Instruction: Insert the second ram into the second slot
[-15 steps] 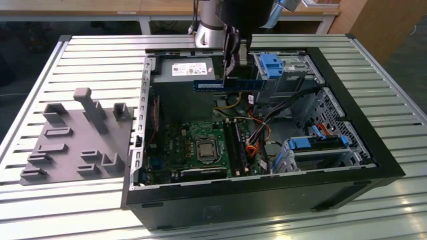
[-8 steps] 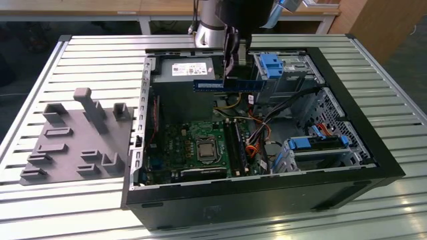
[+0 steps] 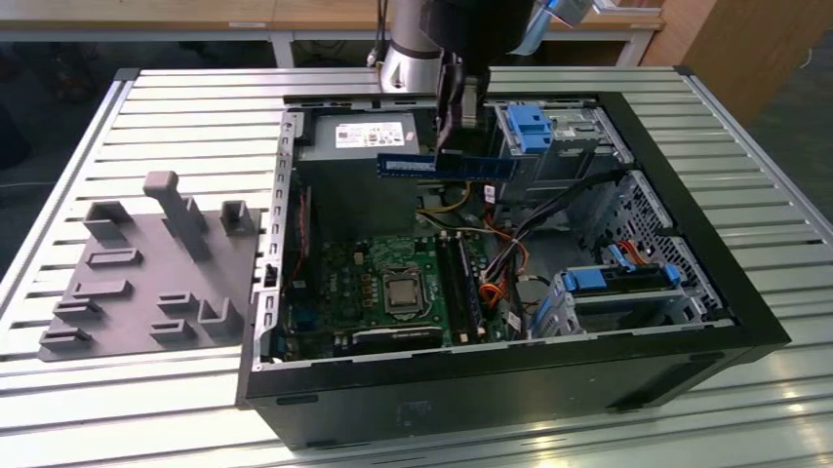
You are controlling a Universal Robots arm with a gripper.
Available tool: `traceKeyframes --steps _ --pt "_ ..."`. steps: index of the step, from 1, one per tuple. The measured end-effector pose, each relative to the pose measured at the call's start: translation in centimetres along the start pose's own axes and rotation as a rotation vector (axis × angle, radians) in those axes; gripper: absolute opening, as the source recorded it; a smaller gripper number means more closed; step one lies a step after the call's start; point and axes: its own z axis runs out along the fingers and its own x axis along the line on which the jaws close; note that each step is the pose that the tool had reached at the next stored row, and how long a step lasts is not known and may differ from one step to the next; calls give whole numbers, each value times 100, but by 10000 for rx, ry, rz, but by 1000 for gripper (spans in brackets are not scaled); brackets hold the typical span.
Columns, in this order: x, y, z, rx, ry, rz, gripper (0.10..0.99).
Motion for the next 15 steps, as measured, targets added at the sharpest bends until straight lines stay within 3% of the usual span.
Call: traceKeyframes --steps 15 --pt "0 0 4 -2 21 740 133"
